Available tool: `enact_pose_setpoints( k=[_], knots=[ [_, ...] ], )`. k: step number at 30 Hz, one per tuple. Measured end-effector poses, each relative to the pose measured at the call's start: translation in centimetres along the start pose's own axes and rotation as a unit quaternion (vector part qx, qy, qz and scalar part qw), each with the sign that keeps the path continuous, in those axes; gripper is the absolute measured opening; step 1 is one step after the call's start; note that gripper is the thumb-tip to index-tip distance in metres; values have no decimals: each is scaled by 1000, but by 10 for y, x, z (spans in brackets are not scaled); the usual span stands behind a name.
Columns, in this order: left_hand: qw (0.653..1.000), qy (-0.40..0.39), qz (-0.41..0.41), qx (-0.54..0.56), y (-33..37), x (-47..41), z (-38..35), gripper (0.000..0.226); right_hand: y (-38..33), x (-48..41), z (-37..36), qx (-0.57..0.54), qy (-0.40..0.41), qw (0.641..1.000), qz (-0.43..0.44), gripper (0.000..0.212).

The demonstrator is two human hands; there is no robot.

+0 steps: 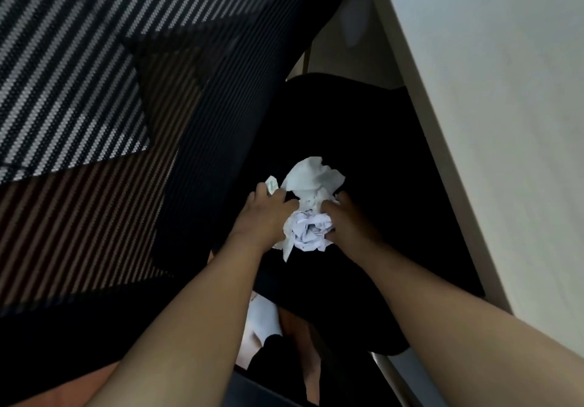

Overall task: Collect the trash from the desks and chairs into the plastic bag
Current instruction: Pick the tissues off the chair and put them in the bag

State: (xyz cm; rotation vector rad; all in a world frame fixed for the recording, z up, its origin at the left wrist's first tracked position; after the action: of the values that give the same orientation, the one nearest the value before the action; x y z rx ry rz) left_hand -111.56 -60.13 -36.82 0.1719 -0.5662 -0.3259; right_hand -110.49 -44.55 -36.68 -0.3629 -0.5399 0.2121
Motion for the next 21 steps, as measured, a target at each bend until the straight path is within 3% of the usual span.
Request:
enact_pose_setpoints(
  k=[5,11,17,21],
  knots=[
    [1000,-2,8,-8,6,9,11,55,-6,11,15,-39,9,999,-21,31],
    [999,19,22,-17,17,35,74,42,-38,33,82,-96,14,995,-19,31],
    [990,94,8,-106,43,63,185,24,-88,71,186,-6,105,994,11,20],
    [975,158,-51,-149,65,50,242,26,-82,96,260,-2,152,988,11,20]
  ],
)
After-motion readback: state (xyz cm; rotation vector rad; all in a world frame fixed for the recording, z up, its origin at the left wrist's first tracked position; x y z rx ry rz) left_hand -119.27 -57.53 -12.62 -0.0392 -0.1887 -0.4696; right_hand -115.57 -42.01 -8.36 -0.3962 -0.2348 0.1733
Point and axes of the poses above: each hand's wrist, its own x-axis away from the middle knuckle, its own z-axis out of the back of the hand, y = z × x, the point moved 5 cm from there along -x, towards the middle knuckle, and after that the axes turned 1 degree about z, right-handed, at the moved point
